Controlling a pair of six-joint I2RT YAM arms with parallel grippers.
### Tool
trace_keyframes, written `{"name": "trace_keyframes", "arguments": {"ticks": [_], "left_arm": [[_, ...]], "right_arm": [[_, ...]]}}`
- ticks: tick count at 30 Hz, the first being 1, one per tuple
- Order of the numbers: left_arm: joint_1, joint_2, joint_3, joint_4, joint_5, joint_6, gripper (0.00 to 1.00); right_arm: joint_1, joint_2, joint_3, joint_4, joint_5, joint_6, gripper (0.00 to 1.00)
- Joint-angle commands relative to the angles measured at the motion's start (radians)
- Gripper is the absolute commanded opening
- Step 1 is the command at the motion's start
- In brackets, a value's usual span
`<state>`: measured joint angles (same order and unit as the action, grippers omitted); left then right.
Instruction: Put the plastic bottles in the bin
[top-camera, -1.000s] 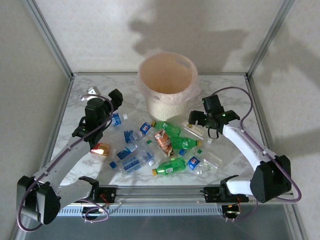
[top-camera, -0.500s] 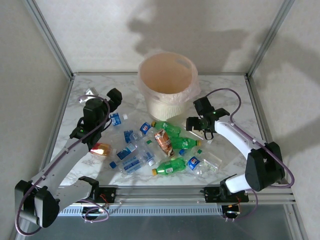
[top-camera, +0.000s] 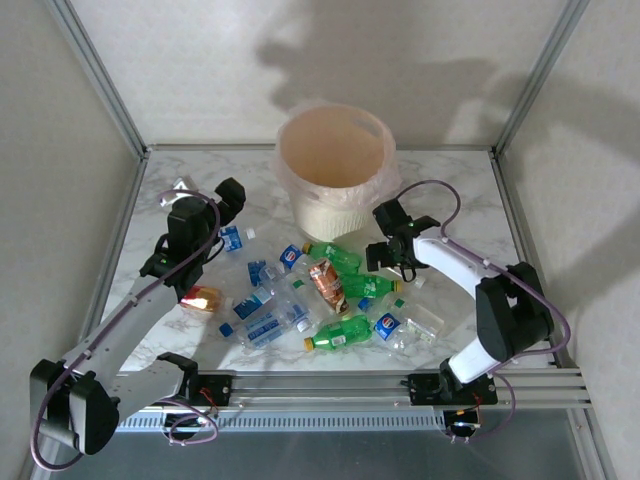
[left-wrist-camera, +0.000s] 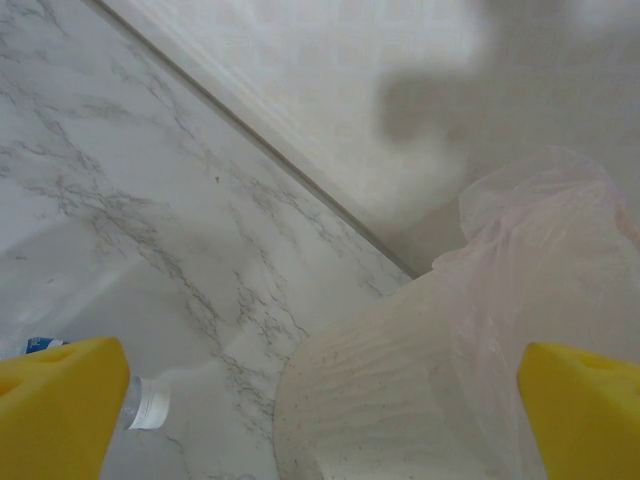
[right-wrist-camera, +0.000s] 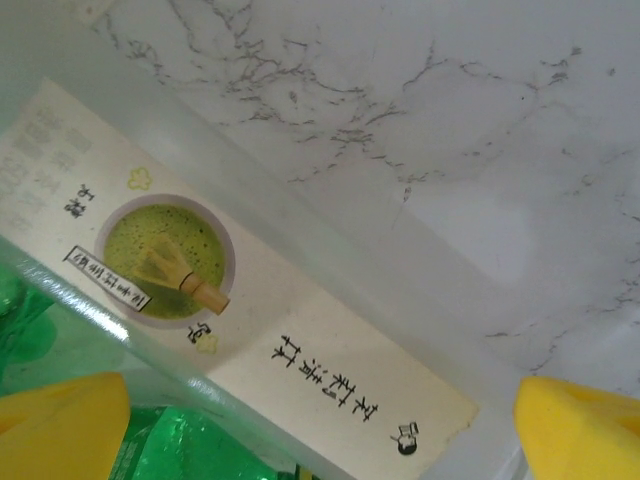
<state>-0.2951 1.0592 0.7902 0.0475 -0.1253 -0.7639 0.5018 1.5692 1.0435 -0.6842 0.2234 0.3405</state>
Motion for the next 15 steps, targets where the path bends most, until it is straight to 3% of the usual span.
{"name": "trace_keyframes", "arguments": {"ticks": [1,5,15], "left_arm": [[-0.003,0.006,0.023,-0.007,0.019,-0.006,0.99],[-0.003,0.005,0.032,-0.017,0.021,0.005,0.99],[-0.004,0.018,0.031,-0.018,0.031,0.006,0.97]], "right_arm": [[0.004,0.028,0.039,0.002,0.062,0.0,0.99],[-0.008,0.052,0.037,0.0,0.103,0.021,0.99],[-0.115,-0.003,-0.023,0.056,0.034,0.049,0.98]]}}
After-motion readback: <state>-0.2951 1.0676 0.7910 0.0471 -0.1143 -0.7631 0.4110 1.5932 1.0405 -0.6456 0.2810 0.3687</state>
